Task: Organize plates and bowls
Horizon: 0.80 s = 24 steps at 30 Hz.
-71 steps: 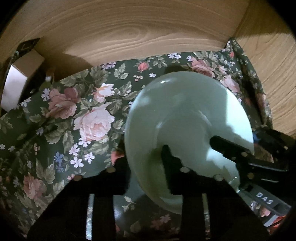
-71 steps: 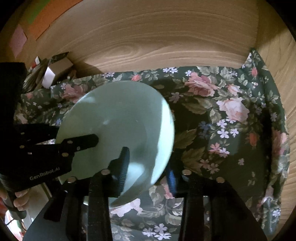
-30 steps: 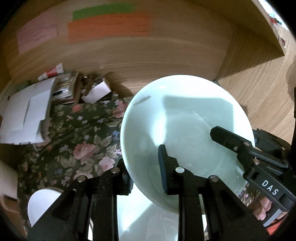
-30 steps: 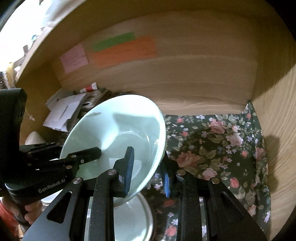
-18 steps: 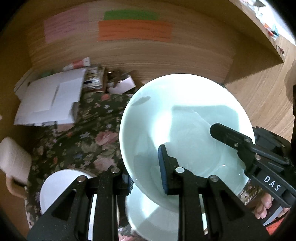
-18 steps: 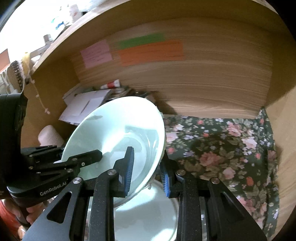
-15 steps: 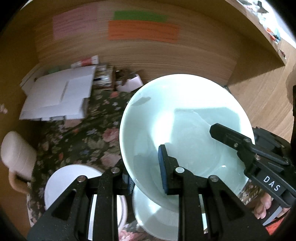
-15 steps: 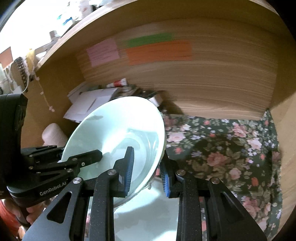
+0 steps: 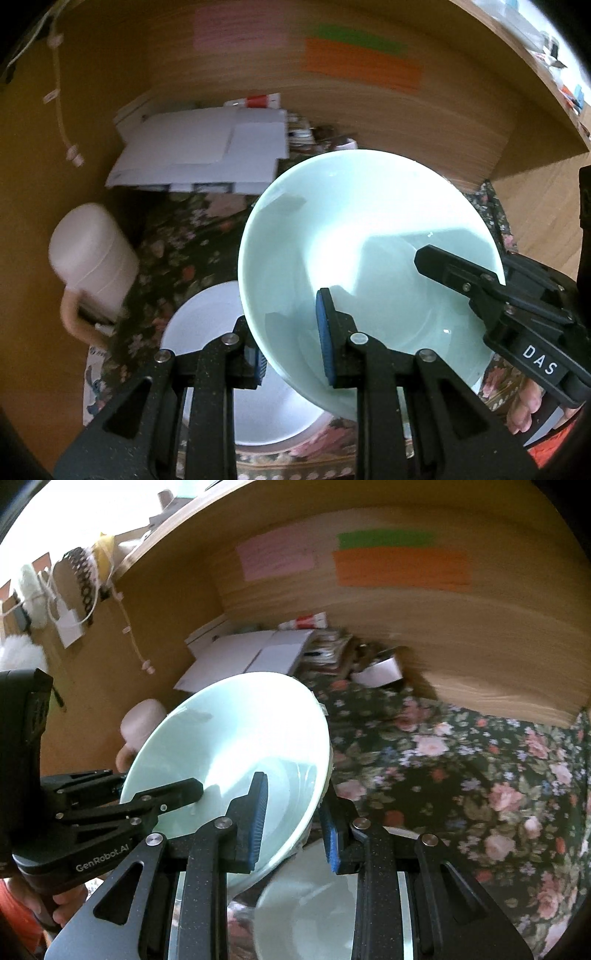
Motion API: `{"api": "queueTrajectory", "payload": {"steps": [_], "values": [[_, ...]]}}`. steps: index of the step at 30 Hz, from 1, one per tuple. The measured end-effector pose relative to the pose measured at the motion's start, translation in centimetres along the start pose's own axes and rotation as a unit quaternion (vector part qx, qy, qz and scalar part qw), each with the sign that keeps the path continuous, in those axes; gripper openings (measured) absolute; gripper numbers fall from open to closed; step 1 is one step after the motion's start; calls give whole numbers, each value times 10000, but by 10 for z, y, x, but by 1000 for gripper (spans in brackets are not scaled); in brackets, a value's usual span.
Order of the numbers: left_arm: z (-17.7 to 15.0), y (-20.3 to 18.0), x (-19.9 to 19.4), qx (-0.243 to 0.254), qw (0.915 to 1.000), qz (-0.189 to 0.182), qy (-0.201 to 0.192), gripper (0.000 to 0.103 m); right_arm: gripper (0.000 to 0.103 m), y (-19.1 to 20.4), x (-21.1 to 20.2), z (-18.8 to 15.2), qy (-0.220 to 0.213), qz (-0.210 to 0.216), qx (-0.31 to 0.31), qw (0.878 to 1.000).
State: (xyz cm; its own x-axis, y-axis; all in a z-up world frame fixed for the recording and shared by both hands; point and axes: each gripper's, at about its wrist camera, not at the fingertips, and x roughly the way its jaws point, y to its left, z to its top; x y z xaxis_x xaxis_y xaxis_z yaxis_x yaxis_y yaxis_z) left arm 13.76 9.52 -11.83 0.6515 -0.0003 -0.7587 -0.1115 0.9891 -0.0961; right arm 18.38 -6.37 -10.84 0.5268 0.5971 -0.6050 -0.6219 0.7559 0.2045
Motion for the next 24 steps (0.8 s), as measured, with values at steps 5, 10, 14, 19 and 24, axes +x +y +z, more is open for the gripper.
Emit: {"api": "queueTrajectory", "payload": {"steps": [5, 10, 14, 19, 24], "values": [[-11, 22, -3, -165, 9998, 100, 44, 23, 25, 16, 14, -4, 122, 147, -90, 9998], [-21, 35, 0, -272, 9993, 228, 147, 23, 25, 27, 28, -9, 243, 276, -108, 9993], [-29, 41, 3, -352, 9988, 281, 198, 23, 25, 33, 37, -14, 346, 352, -124, 9987], [-38, 49, 10, -438, 9982, 269, 310, 23, 25, 36, 47, -23, 497, 407, -112, 9979], [-48, 56, 14, -513, 9976, 284, 364, 23, 25, 37, 57, -32, 661, 465, -121, 9967]]}}
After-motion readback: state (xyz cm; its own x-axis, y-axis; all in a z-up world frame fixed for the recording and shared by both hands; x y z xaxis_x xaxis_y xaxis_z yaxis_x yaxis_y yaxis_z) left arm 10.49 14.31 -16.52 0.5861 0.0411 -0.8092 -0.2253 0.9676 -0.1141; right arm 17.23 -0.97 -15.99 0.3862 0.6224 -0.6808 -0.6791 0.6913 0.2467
